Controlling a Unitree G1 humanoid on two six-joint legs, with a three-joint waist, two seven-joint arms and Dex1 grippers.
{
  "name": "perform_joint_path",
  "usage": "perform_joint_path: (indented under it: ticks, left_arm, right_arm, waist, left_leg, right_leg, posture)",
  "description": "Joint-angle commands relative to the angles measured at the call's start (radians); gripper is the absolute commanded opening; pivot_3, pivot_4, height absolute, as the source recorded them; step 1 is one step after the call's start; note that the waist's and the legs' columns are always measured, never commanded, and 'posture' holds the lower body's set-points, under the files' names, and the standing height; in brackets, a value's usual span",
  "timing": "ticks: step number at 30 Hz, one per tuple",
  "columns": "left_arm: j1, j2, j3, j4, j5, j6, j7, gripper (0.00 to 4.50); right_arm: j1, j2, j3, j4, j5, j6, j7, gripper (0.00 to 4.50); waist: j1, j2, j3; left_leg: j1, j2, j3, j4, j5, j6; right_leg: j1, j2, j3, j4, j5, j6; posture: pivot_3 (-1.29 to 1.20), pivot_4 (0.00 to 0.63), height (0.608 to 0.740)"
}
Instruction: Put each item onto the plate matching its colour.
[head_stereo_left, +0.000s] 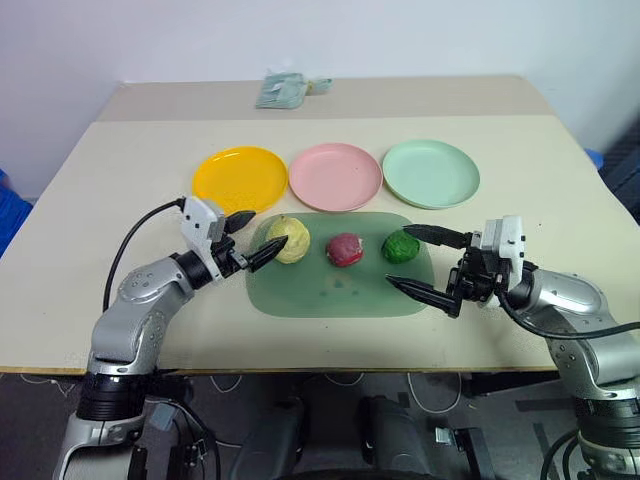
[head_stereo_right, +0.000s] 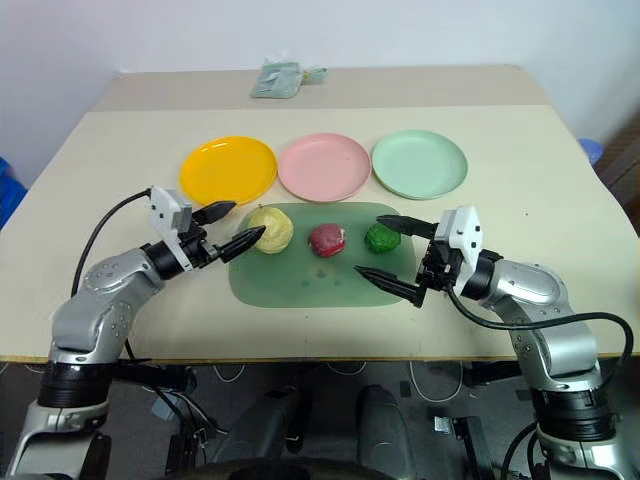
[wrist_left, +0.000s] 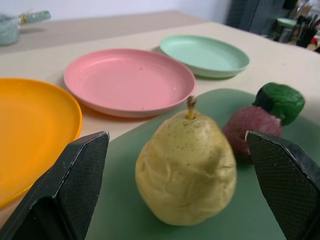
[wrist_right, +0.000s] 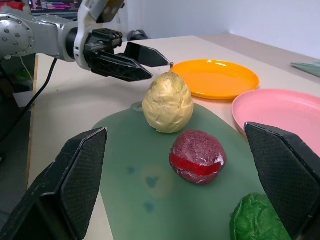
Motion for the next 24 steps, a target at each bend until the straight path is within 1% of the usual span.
perform_joint_path:
  ticks: [1,5,7,8,12,13,18,22,24]
  left_arm:
    - [-0.03,-0.015,-0.02,0.001,0.017,-0.006,0.007,4.5]
    - [-0.054,-0.035,-0.046,0.026,0.036,0.0,0.011,4.5]
    - [-0.07,-0.042,-0.053,0.05,0.047,-0.003,0.015,3.95]
    - [-0.076,-0.045,-0.054,0.06,0.052,-0.007,0.018,3.6]
    - [-0.086,-0.055,-0.059,0.084,0.081,-0.024,0.028,1.82]
    - [-0.09,-0.06,-0.06,0.09,0.096,-0.038,0.039,1.63]
    - [-0.151,-0.102,-0.02,0.148,0.107,-0.065,0.1,1.62]
    - [-0.277,-0.134,0.06,0.256,0.098,-0.073,0.203,1.62]
    - [-0.357,-0.141,0.094,0.342,0.104,-0.098,0.247,1.62]
  right_arm:
    - [-0.013,0.008,-0.006,-0.015,0.0,-0.027,-0.008,4.46]
    - [-0.01,0.013,-0.006,-0.025,-0.004,-0.031,-0.023,4.46]
    - [-0.008,0.012,-0.008,-0.032,-0.003,-0.03,-0.032,4.5]
    - [-0.008,0.011,-0.01,-0.036,-0.004,-0.03,-0.037,4.5]
    - [-0.008,0.01,-0.013,-0.049,-0.01,-0.031,-0.063,4.5]
    - [-0.01,0.01,-0.013,-0.053,-0.008,-0.029,-0.069,4.5]
    - [-0.016,0.009,-0.013,-0.067,-0.016,-0.026,-0.103,4.5]
    - [-0.027,0.009,-0.005,-0.066,-0.021,-0.027,-0.118,4.5]
    - [-0.035,0.012,-0.001,-0.057,-0.026,-0.032,-0.124,4.5]
  waist:
    - [0.001,0.0,0.0]
    - [0.001,0.0,0.0]
    - [0.001,0.0,0.0]
    - [0.0,0.0,0.0]
    - [0.0,0.0,0.0]
    - [0.0,0.0,0.0]
    - [0.002,-0.001,0.0]
    - [0.002,-0.003,0.002]
    - [0.001,-0.003,0.002]
  left_leg:
    - [0.0,0.0,0.0,0.0,0.0,0.0]
    - [0.0,0.0,0.0,0.0,0.0,0.0]
    - [0.0,0.0,0.0,0.0,0.0,0.0]
    - [0.0,0.0,0.0,0.0,0.0,0.0]
    - [0.0,0.0,0.0,0.0,0.0,0.0]
    - [0.0,0.0,0.0,0.0,0.0,0.0]
    - [0.0,0.0,0.0,0.001,0.0,0.0]
    - [0.0,0.0,0.0,0.002,0.0,0.0]
    - [0.0,0.0,0.0,0.002,0.001,0.0]
  right_leg:
    - [0.0,0.0,0.0,0.0,0.0,0.0]
    - [0.0,0.0,0.0,0.0,0.0,0.0]
    - [0.0,0.0,0.0,0.0,0.0,0.0]
    - [0.0,0.0,0.0,0.0,0.0,0.0]
    - [0.0,0.0,0.0,0.0,0.0,0.0]
    - [0.0,0.0,0.0,0.0,0.0,0.0]
    - [0.0,0.0,0.0,0.001,0.0,0.0]
    - [0.0,0.0,0.0,0.001,0.0,0.001]
    - [0.0,0.001,0.0,0.001,0.001,0.002]
  posture:
    - [0.0,0.15,0.74]
    - [0.0,0.15,0.74]
    - [0.0,0.15,0.74]
    - [0.0,0.15,0.74]
    - [0.0,0.15,0.74]
    - [0.0,0.15,0.74]
    - [0.0,0.15,0.74]
    - [0.0,0.15,0.74]
    - [0.0,0.15,0.74]
